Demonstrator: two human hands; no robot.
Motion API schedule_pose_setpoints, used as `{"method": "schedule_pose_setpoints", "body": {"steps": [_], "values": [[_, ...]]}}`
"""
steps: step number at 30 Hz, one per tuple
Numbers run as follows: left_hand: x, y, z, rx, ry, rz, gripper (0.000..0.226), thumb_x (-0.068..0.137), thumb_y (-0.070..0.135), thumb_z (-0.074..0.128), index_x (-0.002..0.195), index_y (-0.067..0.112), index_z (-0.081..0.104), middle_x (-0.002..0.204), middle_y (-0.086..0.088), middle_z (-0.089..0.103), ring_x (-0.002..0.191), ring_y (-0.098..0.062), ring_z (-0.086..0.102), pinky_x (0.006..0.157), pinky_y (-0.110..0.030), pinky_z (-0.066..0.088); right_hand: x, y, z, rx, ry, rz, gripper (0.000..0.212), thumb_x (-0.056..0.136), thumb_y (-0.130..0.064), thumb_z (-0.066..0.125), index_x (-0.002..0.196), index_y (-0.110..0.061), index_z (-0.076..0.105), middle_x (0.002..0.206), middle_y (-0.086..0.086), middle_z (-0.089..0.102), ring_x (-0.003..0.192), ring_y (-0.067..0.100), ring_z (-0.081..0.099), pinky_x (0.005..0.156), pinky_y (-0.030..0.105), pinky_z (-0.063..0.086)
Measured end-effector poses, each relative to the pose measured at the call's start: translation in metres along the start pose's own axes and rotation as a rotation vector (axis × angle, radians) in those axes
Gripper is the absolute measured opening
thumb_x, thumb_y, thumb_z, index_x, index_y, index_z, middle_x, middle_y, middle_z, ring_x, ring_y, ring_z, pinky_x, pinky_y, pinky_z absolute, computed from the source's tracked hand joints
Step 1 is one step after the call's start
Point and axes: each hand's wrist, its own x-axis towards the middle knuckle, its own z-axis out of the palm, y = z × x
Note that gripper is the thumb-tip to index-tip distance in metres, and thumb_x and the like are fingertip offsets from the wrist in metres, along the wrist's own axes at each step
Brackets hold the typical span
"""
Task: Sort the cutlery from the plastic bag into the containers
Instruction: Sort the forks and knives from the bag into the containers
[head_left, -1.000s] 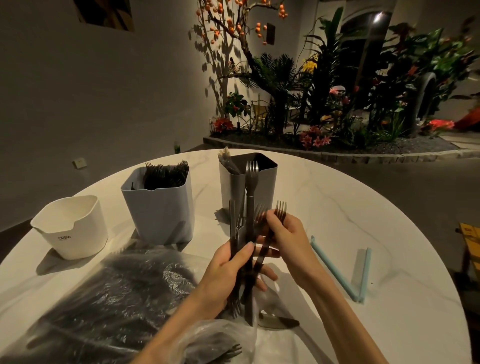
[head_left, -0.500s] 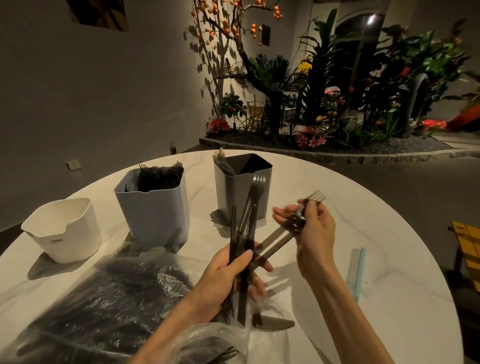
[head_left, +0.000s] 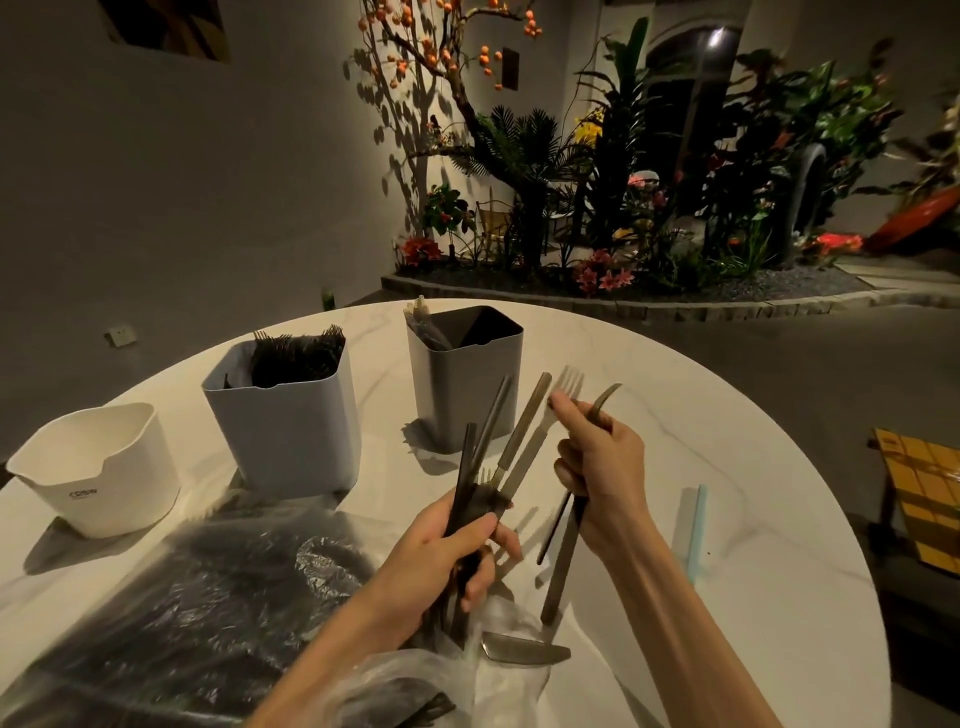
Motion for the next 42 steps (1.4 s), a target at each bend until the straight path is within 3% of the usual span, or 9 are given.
{"method": "schedule_pose_setpoints", "body": {"steps": [4,10,15,20,28,33,36,39,42], "values": [[0.003,0.000,-0.003,-0.033,0.084,0.029,0.024,0.104,0.011,0.045,0.125,0.003,0.051,0.102,-0.021,0.072,0.049,-0.016,0.047,0.044,-0.024,0.042,0.007,-0.005,-0.008,0.107,0.096,0.050,0.024,0.104,-0.026,0.055,0.087,-0.010,0.059,0.065,-0.001,0.036,0.051,0.008,0.028,0.043,0.019,0.027],[0.006,0.000,-0.007,-0.205,0.105,-0.008,0.028,0.097,0.012,0.053,0.123,0.000,0.055,0.085,-0.017,0.063,0.047,-0.015,0.042,0.042,-0.024,0.036,0.002,-0.003,0.003,0.168,-0.044,0.141,0.022,0.110,-0.023,0.040,0.105,-0.007,0.055,0.100,0.014,0.068,0.077,0.026,0.075,0.065,0.034,0.064],[0.006,0.001,-0.007,-0.288,0.113,-0.021,0.028,0.099,0.007,0.050,0.125,-0.002,0.054,0.080,-0.014,0.056,0.046,-0.014,0.038,0.041,-0.024,0.033,-0.007,-0.009,0.004,0.065,-0.037,-0.279,0.014,0.105,-0.024,0.048,0.109,-0.016,0.059,0.076,0.003,0.056,0.049,0.010,0.041,0.043,0.019,0.036],[0.007,0.001,-0.008,-0.321,0.111,-0.033,0.028,0.100,0.006,0.049,0.126,-0.002,0.053,0.079,-0.013,0.055,0.047,-0.013,0.036,0.042,-0.024,0.030,-0.014,-0.006,0.008,-0.105,-0.013,-0.580,0.035,0.092,-0.046,0.066,0.108,-0.016,0.060,0.064,0.004,0.041,0.055,0.021,0.038,0.049,0.031,0.040],[0.004,0.007,-0.003,-0.247,0.168,0.004,0.026,0.101,0.012,0.051,0.120,-0.003,0.059,0.086,-0.013,0.060,0.056,-0.016,0.048,0.047,-0.025,0.042,-0.018,0.034,0.019,-0.412,-0.268,-0.057,0.050,0.087,-0.059,0.066,0.074,-0.011,0.063,0.055,-0.001,0.048,0.051,0.012,0.044,0.049,0.025,0.039],[0.001,0.012,-0.004,-0.269,0.172,0.036,0.029,0.102,0.014,0.050,0.123,-0.004,0.059,0.084,-0.015,0.065,0.063,-0.018,0.059,0.055,-0.027,0.050,-0.016,0.023,0.017,-0.311,-0.371,0.066,0.039,0.091,-0.048,0.069,0.091,-0.010,0.071,0.051,-0.007,0.044,0.045,0.009,0.036,0.046,0.021,0.030],[-0.003,0.015,-0.001,-0.242,0.124,0.029,0.030,0.102,0.016,0.050,0.124,-0.001,0.059,0.089,-0.019,0.072,0.069,-0.024,0.068,0.063,-0.031,0.056,-0.024,0.017,0.019,-0.358,-0.506,0.133,0.034,0.090,-0.037,0.073,0.091,-0.003,0.072,0.059,0.006,0.063,0.050,0.011,0.057,0.049,0.021,0.040],[-0.002,0.015,0.001,-0.260,0.138,0.023,0.029,0.104,0.015,0.046,0.126,0.002,0.059,0.111,-0.019,0.074,0.100,-0.033,0.073,0.084,-0.041,0.062,-0.025,0.011,0.020,-0.229,-0.358,0.135,0.031,0.097,-0.026,0.065,0.102,0.005,0.069,0.063,0.006,0.068,0.056,0.015,0.068,0.051,0.021,0.051],[0.002,0.011,-0.002,-0.295,0.154,0.035,0.031,0.105,0.012,0.042,0.127,-0.009,0.052,0.115,-0.024,0.071,0.107,-0.039,0.070,0.089,-0.045,0.059,-0.011,0.006,0.013,-0.101,-0.081,0.090,0.032,0.103,-0.033,0.055,0.085,-0.008,0.065,0.057,-0.004,0.043,0.043,0.006,0.038,0.041,0.018,0.030]]}}
